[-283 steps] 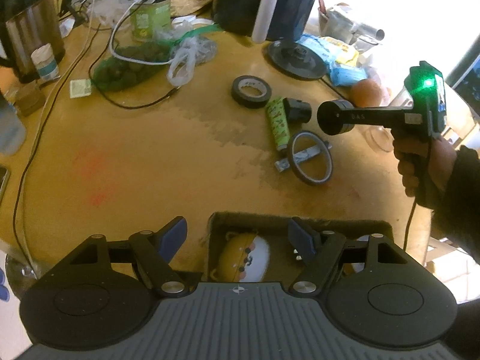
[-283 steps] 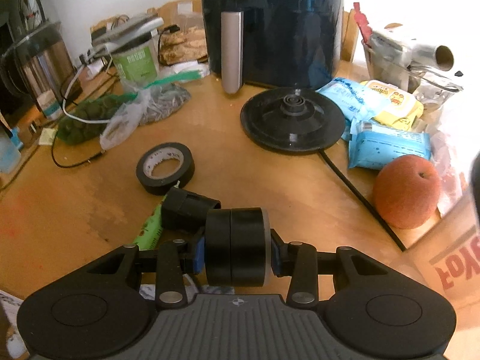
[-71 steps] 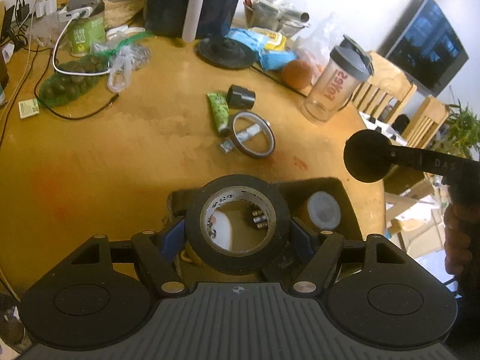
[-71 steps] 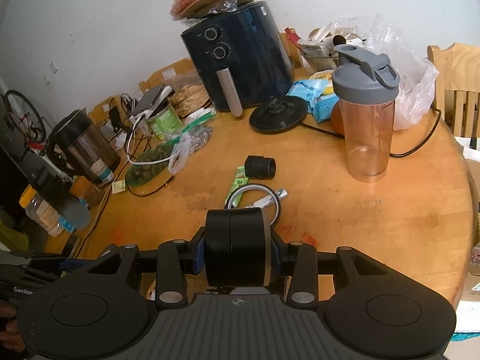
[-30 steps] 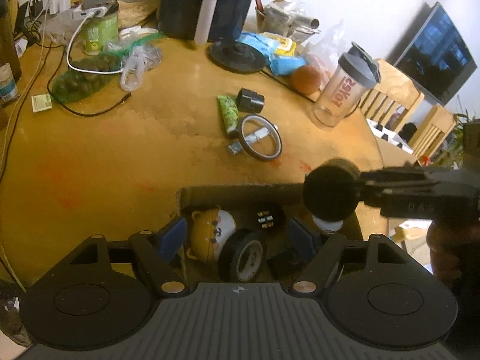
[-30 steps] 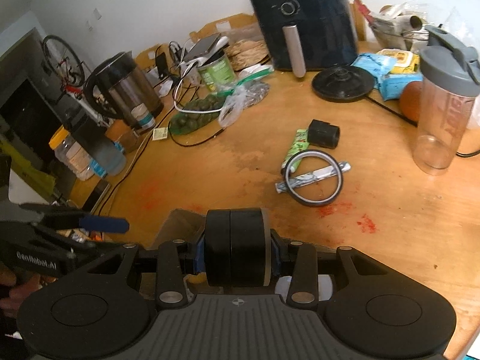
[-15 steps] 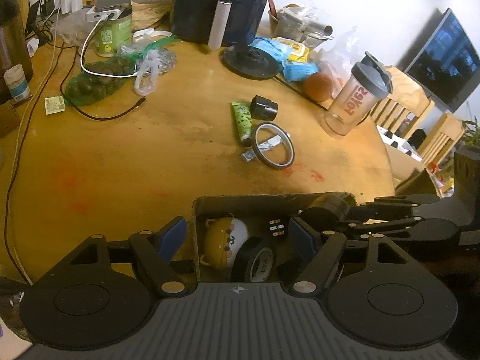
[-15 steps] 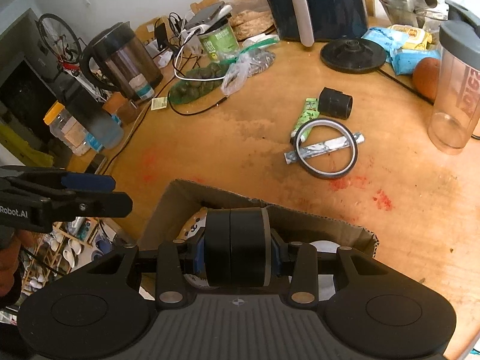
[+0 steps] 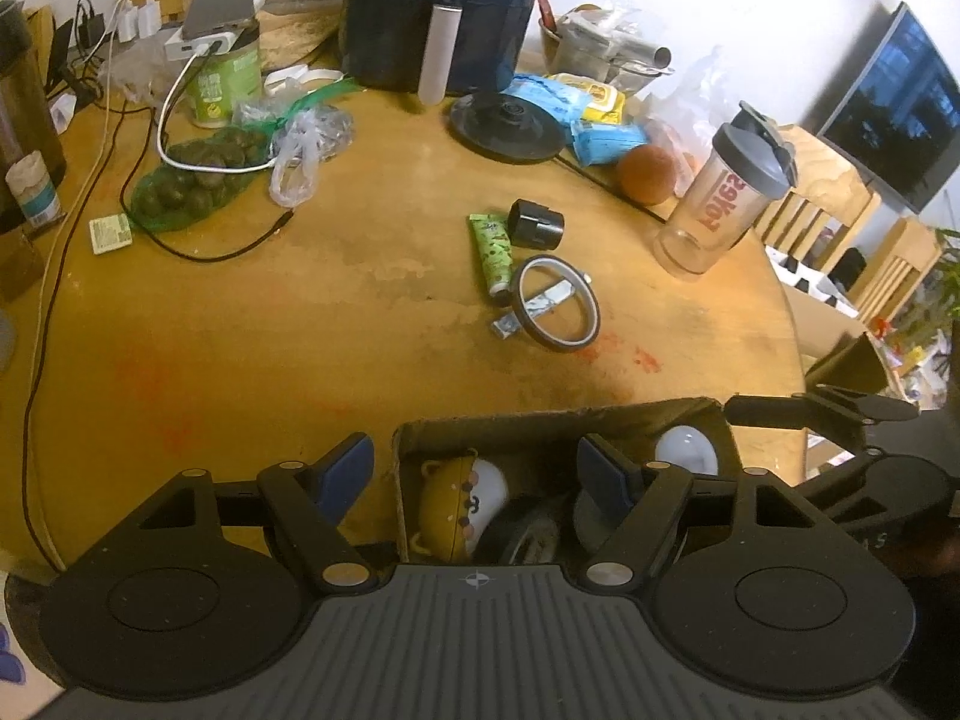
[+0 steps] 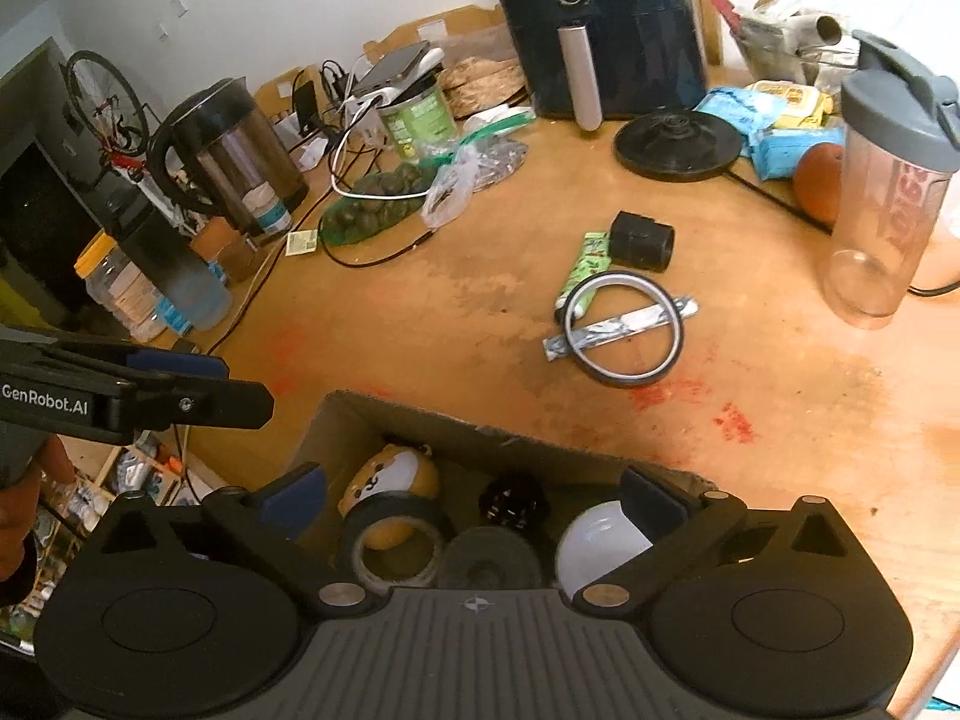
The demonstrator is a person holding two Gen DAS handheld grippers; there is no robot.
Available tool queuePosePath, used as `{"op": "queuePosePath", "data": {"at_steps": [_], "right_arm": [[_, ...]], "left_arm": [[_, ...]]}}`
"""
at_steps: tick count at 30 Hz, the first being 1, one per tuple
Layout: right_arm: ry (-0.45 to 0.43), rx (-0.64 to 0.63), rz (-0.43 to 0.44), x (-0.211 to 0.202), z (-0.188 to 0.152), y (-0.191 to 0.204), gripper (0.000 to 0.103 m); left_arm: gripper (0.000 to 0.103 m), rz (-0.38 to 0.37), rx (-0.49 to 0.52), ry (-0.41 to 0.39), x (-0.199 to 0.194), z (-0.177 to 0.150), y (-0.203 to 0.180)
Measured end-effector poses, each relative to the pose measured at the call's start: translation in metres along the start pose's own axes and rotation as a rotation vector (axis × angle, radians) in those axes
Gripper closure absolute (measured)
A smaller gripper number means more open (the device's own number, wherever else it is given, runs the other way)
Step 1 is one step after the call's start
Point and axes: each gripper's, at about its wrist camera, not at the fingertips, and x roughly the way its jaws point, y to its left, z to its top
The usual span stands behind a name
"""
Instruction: Organize objects
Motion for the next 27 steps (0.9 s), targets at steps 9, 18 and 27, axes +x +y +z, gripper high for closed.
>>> {"op": "queuePosePath", "data": {"at_steps": [9, 18, 27], "right_arm": [[-0.036, 0.043, -0.084, -0.011, 0.003, -0.012, 0.0], [-0.061, 0.066, -0.152, -0.017, 0.007, -0.015, 0.0], [-0.041, 0.014, -0.252, -0.015, 0.015, -0.009, 0.0]], "left_arm": [[0.028, -0.019, 0.05, 0.0, 0.006, 0.009, -0.006], [0.025, -0.038, 0.083, -0.018, 0.007, 0.016, -0.005], [0.018, -0.024, 0.084, -0.026, 0.009, 0.016, 0.004]]}}
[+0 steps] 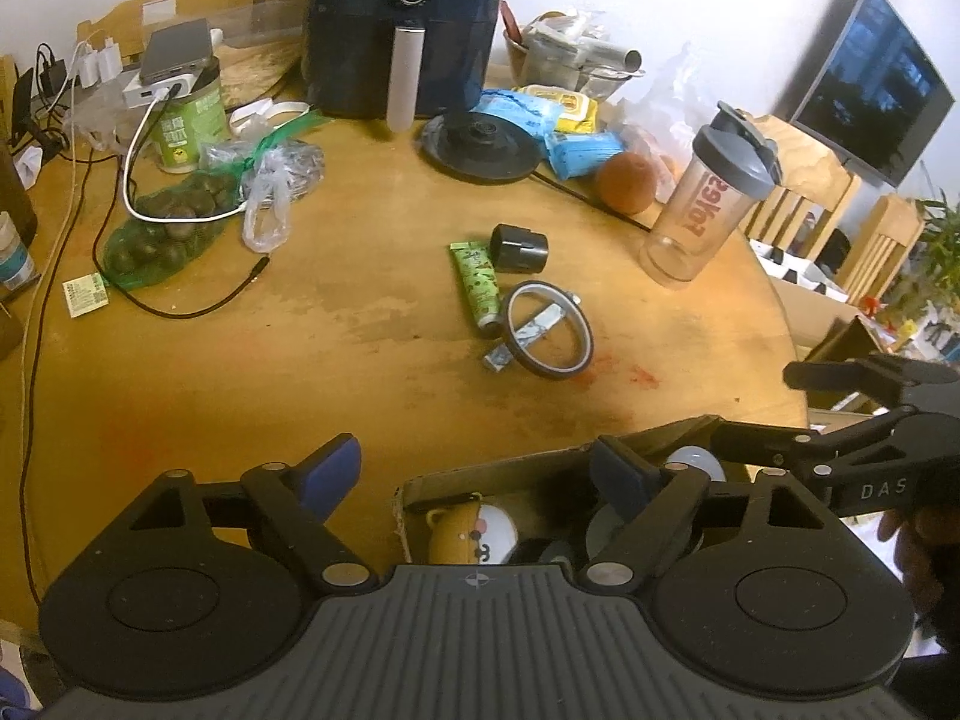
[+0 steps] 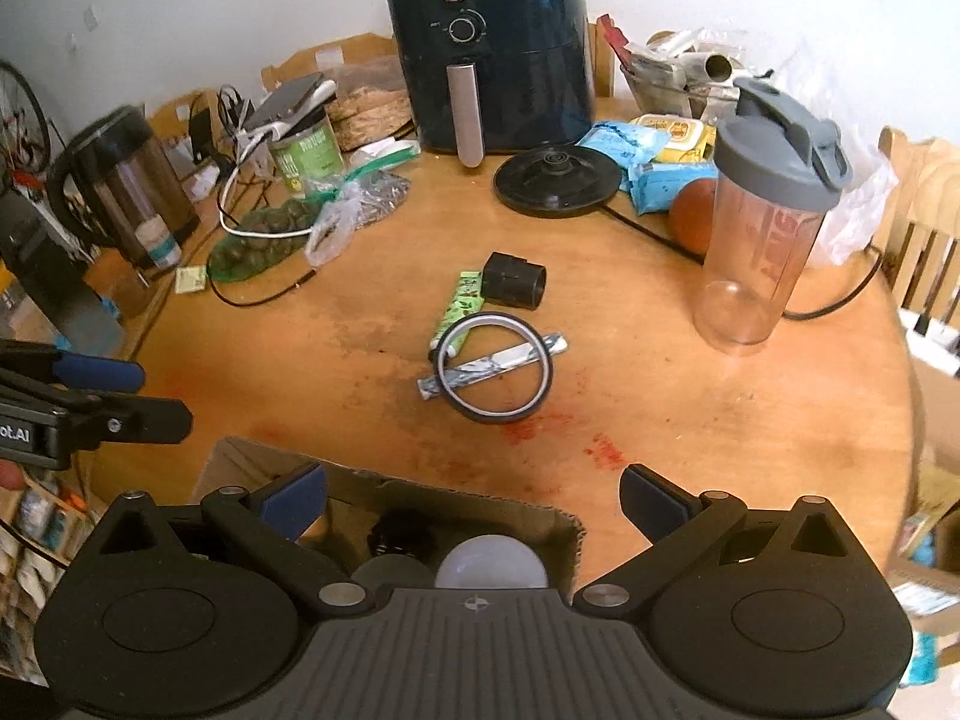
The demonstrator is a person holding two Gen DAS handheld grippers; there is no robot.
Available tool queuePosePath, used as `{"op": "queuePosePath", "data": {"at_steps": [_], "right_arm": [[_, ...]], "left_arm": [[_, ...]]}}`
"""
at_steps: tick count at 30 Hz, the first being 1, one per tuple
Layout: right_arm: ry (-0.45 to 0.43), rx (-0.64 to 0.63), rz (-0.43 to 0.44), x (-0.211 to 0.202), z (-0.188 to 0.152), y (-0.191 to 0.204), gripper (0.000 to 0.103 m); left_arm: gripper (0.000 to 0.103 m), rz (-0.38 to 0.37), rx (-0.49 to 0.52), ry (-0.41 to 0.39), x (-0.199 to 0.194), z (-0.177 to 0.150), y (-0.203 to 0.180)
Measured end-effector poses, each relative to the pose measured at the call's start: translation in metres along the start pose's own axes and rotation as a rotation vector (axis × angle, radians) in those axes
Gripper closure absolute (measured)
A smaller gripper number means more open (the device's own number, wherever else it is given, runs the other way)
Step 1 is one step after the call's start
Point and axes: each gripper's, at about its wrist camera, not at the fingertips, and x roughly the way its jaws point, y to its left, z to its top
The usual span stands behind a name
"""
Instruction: Organize objects
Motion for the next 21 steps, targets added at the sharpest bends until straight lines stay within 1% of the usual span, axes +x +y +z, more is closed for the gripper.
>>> {"op": "queuePosePath", "data": {"at_steps": [5, 9, 12, 14, 21], "right_arm": [[0.019, -0.082, -0.089, 0.001, 0.01, 0.011, 0.0], [0.028, -0.137, -0.12, 0.003, 0.018, 0.02, 0.0], [0.039, -0.19, -0.117, 0.003, 0.019, 0.027, 0.0], [0.045, -0.205, -0.105, 0.004, 0.018, 0.029, 0.0], [0.077, -0.141, -0.055, 0.014, 0.017, 0.012, 0.0]], "left_arm": [[0.018, -0.005, -0.002, 0.001, -0.002, -0.002, 0.002], [0.018, -0.01, 0.001, 0.004, -0.001, -0.001, 0.003], [0.018, -0.021, 0.002, 0.005, 0.001, 0.001, 0.003], [0.018, -0.047, 0.003, 0.001, 0.002, 0.002, 0.002], [0.018, -0.088, -0.017, 0.004, 0.008, 0.002, -0.003]]}}
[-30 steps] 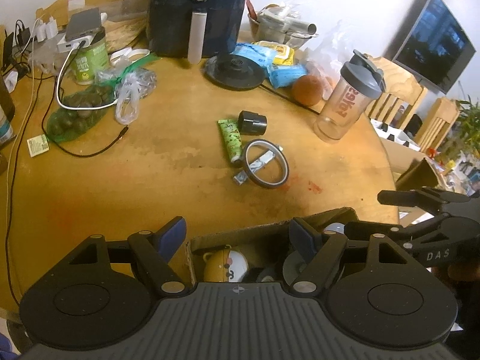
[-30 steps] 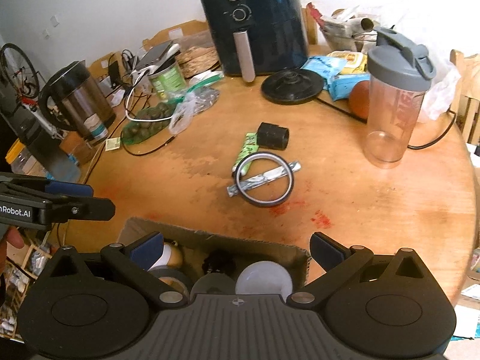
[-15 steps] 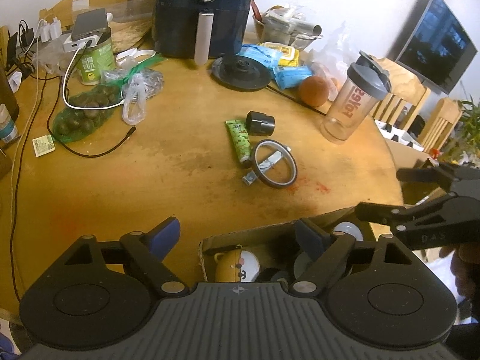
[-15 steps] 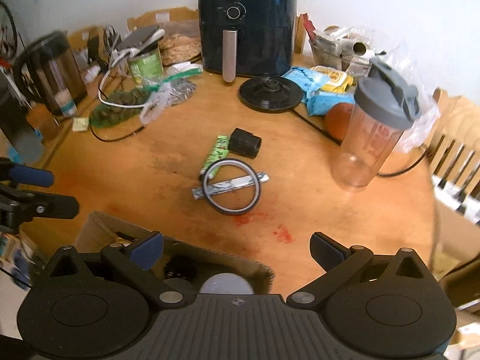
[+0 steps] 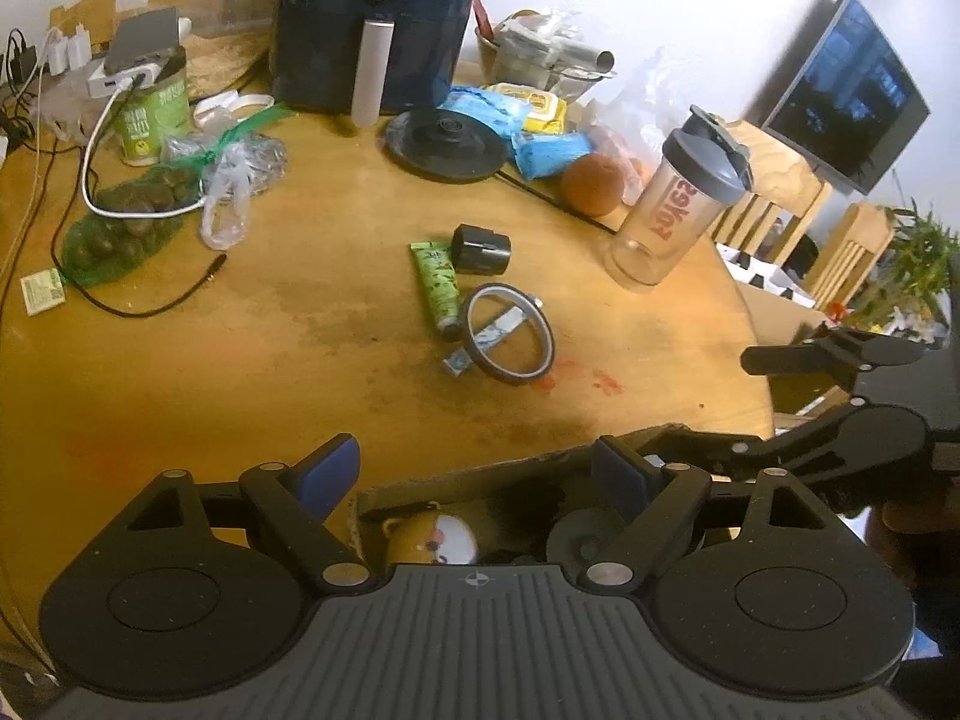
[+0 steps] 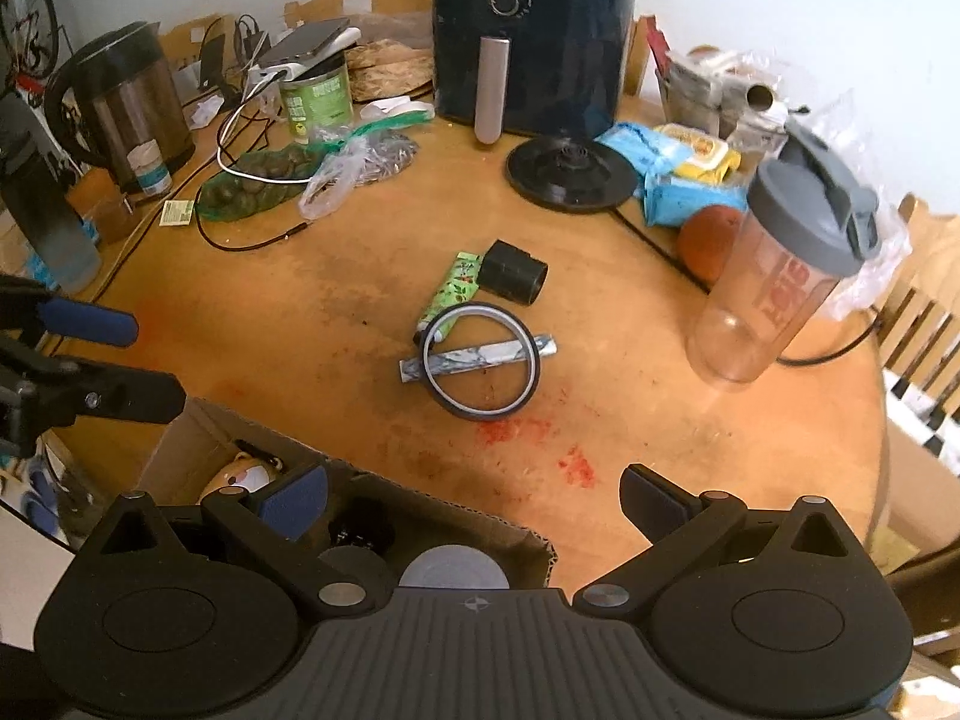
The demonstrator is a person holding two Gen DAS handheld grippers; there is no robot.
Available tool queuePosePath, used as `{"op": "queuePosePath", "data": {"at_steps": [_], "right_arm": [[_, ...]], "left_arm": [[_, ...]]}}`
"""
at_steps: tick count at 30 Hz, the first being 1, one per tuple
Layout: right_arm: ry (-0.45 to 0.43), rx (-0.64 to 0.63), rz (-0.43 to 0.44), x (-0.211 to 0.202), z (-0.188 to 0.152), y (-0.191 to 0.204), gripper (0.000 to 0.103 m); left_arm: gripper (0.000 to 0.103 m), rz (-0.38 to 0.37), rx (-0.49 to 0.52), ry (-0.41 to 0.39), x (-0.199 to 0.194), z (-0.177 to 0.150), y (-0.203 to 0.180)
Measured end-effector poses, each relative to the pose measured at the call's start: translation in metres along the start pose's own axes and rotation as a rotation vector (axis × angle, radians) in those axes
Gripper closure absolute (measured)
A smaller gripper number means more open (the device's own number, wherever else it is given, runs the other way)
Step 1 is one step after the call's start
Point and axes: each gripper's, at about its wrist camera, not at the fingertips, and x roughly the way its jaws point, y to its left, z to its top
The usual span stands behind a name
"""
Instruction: Organize objects
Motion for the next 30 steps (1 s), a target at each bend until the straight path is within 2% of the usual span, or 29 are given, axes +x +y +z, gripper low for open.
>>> {"op": "queuePosePath", "data": {"at_steps": [10, 17, 25, 30], "right_arm": [[0.029, 0.105, 0.08, 0.031, 0.009, -0.029, 0.0], [0.043, 0.084, 0.088, 0.051, 0.03, -0.036, 0.0], [0.078, 0.137, 0.127, 0.071, 0.043, -0.049, 0.0], [0.092, 0.153, 0.121, 0.083, 0.048, -0.051, 0.0]], "left_arm": [[0.018, 0.018, -0.056, 0.052, 0.013, -0.001, -0.001], [0.018, 0.025, -0.083, 0.071, 0.022, 0.004, -0.003], [0.018, 0.041, -0.104, 0.054, 0.023, 0.011, 0.0], [0.018, 0.062, -0.144, 0.049, 0.021, 0.01, 0.007]]}}
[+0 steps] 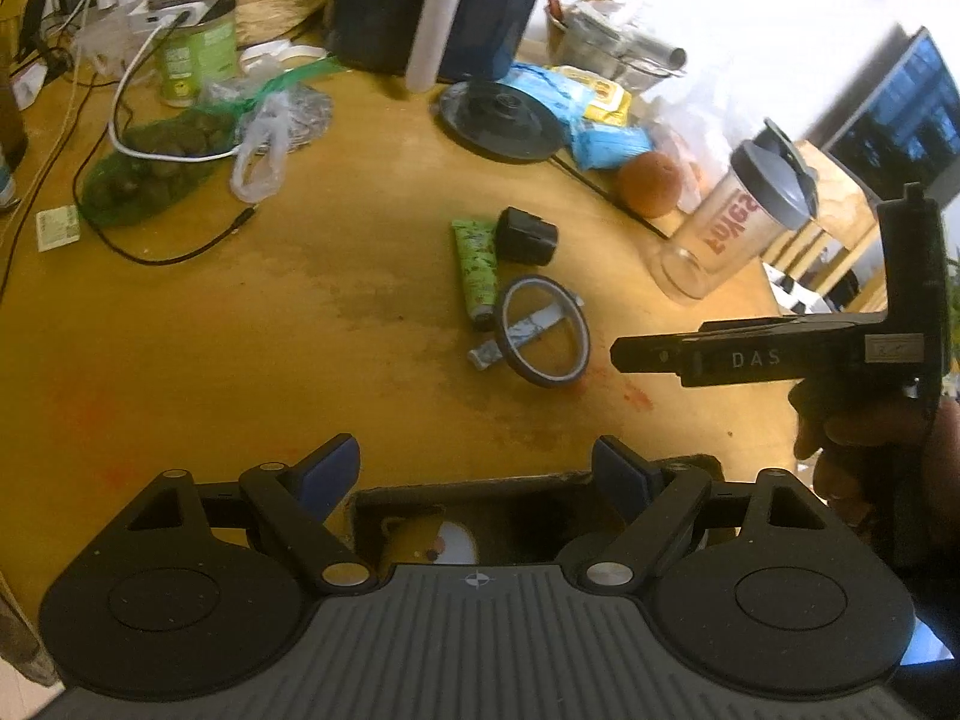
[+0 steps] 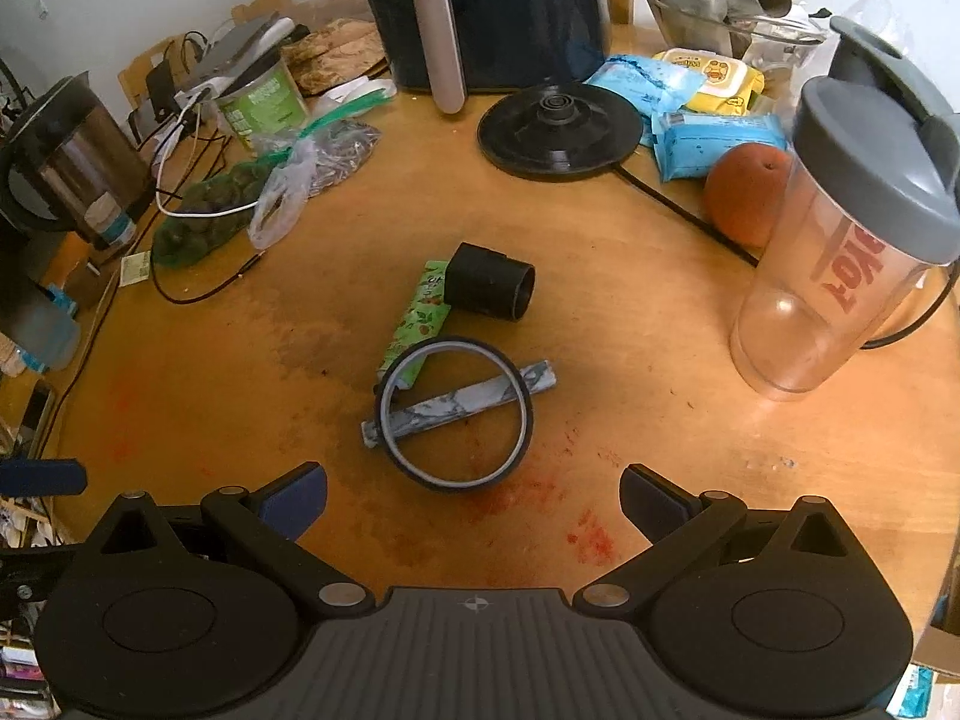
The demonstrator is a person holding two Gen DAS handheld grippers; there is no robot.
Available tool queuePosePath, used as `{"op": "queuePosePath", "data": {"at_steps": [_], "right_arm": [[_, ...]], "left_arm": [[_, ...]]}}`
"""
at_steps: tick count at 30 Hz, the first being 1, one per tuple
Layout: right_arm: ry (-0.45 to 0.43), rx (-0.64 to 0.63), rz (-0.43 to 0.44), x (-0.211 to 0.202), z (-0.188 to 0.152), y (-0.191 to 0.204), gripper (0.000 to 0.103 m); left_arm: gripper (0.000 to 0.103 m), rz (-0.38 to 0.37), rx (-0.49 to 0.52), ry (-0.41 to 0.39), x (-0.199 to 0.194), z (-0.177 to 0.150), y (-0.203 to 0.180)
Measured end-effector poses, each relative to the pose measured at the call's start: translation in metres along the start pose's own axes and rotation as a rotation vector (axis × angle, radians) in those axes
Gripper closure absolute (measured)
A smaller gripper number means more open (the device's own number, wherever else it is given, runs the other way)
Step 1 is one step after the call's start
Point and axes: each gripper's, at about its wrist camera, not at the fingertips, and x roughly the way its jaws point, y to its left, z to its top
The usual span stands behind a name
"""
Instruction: Organize objects
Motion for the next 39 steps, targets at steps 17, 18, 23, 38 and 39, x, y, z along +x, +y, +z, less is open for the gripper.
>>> {"op": "queuePosePath", "data": {"at_steps": [17, 18, 23, 38, 39], "right_arm": [[0.1, 0.157, 0.079, 0.064, 0.014, -0.007, 0.0], [0.106, 0.171, 0.077, 0.068, 0.014, -0.009, 0.0], [0.135, 0.228, 0.074, 0.085, 0.016, -0.013, 0.0], [0.108, 0.243, 0.031, 0.103, 0.024, 0.0, 0.0], [0.107, 0.239, 0.026, 0.104, 0.025, 0.001, 0.0]], "left_arm": [[0.018, 0.07, -0.107, 0.008, -0.011, -0.015, 0.027], [0.018, 0.073, -0.114, 0.008, -0.012, -0.016, 0.029], [0.018, 0.094, -0.147, 0.007, -0.017, -0.021, 0.038], [0.018, 0.129, -0.209, 0.0, -0.026, -0.029, 0.049], [0.018, 0.13, -0.211, -0.001, -0.026, -0.029, 0.05]]}}
